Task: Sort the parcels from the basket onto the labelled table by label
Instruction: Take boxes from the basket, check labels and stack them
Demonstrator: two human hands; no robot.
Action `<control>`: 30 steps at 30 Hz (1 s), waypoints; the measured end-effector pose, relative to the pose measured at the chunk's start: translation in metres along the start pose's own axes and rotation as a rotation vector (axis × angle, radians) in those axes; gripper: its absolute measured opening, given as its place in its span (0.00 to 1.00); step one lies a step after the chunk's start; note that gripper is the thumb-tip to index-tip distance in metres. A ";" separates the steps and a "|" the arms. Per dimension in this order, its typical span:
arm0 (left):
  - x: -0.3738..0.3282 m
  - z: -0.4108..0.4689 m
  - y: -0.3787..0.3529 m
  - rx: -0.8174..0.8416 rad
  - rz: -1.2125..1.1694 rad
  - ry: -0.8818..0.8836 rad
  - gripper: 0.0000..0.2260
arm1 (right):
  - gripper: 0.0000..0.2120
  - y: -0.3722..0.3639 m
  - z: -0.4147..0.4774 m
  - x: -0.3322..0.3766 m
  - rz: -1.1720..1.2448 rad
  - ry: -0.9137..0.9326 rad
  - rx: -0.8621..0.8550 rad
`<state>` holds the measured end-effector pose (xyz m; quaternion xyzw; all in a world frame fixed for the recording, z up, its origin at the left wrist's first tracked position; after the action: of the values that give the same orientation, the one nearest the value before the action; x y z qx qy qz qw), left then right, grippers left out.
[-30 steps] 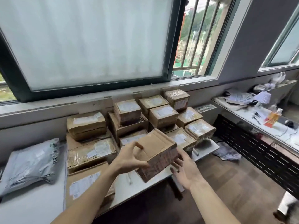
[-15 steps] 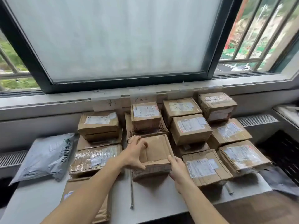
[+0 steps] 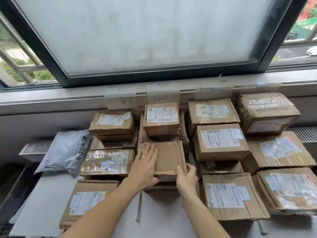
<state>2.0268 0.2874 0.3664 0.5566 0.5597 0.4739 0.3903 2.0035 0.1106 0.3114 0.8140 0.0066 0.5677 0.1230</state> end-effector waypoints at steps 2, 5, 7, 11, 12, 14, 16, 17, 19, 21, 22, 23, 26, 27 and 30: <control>0.000 0.002 -0.001 0.003 0.007 0.002 0.54 | 0.21 -0.002 0.002 0.001 -0.019 -0.017 0.001; -0.001 0.004 -0.002 0.006 0.015 0.019 0.54 | 0.21 -0.003 0.003 0.001 -0.034 -0.037 0.010; -0.001 0.005 -0.001 0.002 0.022 0.031 0.54 | 0.21 -0.003 0.004 0.001 -0.035 -0.038 0.010; -0.003 0.004 -0.001 0.017 0.044 0.061 0.54 | 0.21 -0.003 0.003 -0.001 -0.022 -0.052 -0.003; -0.004 0.003 -0.002 0.023 0.051 0.063 0.54 | 0.21 -0.004 0.003 -0.002 -0.020 -0.060 -0.007; -0.005 0.003 -0.004 0.053 0.044 0.062 0.54 | 0.21 -0.005 0.004 -0.004 -0.002 -0.072 -0.016; -0.002 0.006 -0.003 0.122 0.005 0.039 0.55 | 0.21 -0.007 0.004 -0.005 0.028 -0.087 -0.022; 0.001 0.008 0.000 0.159 -0.026 0.016 0.55 | 0.21 -0.007 0.004 -0.004 0.036 -0.092 -0.025; 0.007 0.008 0.010 0.205 -0.082 -0.023 0.54 | 0.22 -0.005 0.002 -0.004 0.043 -0.121 -0.035; 0.015 0.001 0.023 0.188 -0.112 -0.038 0.55 | 0.25 -0.003 -0.004 -0.002 0.057 -0.158 -0.051; 0.018 -0.006 0.026 0.181 -0.137 -0.042 0.56 | 0.27 -0.002 -0.007 -0.001 0.063 -0.175 -0.069; 0.022 -0.015 0.027 0.173 -0.165 -0.044 0.55 | 0.29 0.000 -0.012 0.000 0.079 -0.189 -0.094; 0.045 -0.046 0.023 0.147 -0.245 -0.021 0.52 | 0.37 0.004 -0.033 0.000 0.175 -0.201 -0.210; 0.057 -0.059 0.021 0.137 -0.273 -0.005 0.51 | 0.37 0.003 -0.043 -0.001 0.202 -0.195 -0.252; 0.103 -0.100 0.013 0.098 -0.368 0.054 0.46 | 0.34 -0.011 -0.081 -0.002 0.229 -0.144 -0.318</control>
<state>1.9257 0.3797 0.4125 0.4505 0.6847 0.3814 0.4275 1.9297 0.1368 0.3335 0.8182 -0.1842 0.5123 0.1848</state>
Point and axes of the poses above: each hand's wrist, its own z-axis towards the middle knuckle, its own y-axis out of the back of the hand, x = y × z, the point moved 9 cm from there along z, towards the middle knuckle, and after that the axes turned 14 degrees about y, right-handed, at the moved point
